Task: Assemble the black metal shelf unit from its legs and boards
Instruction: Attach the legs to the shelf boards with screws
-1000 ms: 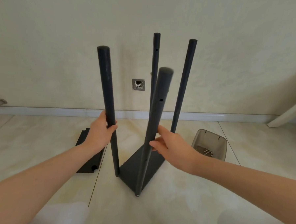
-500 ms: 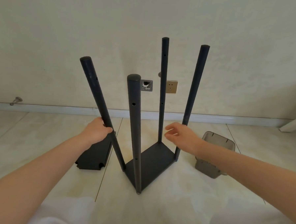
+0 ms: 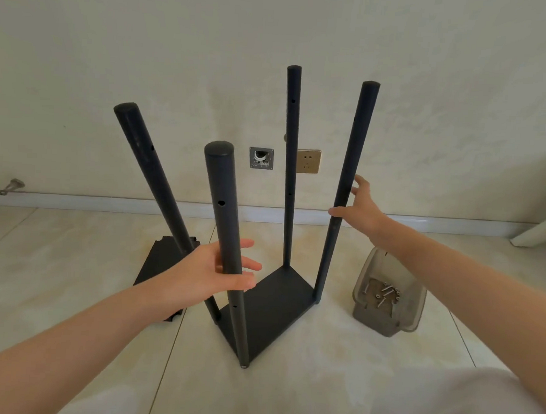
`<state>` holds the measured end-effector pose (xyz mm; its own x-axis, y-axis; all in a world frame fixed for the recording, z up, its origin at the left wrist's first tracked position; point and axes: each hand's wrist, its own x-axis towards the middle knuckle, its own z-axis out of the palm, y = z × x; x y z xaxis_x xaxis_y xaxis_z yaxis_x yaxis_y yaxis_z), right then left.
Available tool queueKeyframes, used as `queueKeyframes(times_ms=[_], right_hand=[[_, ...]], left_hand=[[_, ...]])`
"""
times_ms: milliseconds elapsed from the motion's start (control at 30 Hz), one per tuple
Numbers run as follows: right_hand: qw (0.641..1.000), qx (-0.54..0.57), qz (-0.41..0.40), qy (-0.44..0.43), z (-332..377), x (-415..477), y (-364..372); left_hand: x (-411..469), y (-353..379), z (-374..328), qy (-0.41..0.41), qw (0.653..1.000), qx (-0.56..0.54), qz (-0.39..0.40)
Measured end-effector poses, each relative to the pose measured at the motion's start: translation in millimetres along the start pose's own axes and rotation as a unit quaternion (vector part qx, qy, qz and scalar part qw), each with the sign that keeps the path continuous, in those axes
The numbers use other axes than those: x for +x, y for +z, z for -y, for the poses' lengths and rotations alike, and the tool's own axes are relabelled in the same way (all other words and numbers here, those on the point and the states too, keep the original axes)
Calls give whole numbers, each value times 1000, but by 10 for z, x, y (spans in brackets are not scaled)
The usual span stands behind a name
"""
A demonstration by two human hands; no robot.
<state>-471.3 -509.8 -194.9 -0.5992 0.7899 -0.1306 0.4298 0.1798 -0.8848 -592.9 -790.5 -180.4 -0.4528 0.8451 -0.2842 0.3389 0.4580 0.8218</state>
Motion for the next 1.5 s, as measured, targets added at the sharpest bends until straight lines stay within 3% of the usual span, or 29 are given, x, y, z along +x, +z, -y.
queueKeyframes(times_ms=[300,600,933,1333,1500], right_hand=[[999,-2,-31,-11,-77,-111,-54],[998,-12,-41,-37,-264,-577,-251],[993,-45,-106,-15,-413,-875,-297],[993,-52,-104,-8,-373,-817,-280],[990,-49,-87,98,-503,-780,-256]], left_hand=[[38,8,22,8,994,74,-83],[50,-103,-20,15,982,25,-186],[185,-54,-46,44,975,9,-218],[242,19,132,57,967,29,-248],[243,5,162,33,970,45,-237]])
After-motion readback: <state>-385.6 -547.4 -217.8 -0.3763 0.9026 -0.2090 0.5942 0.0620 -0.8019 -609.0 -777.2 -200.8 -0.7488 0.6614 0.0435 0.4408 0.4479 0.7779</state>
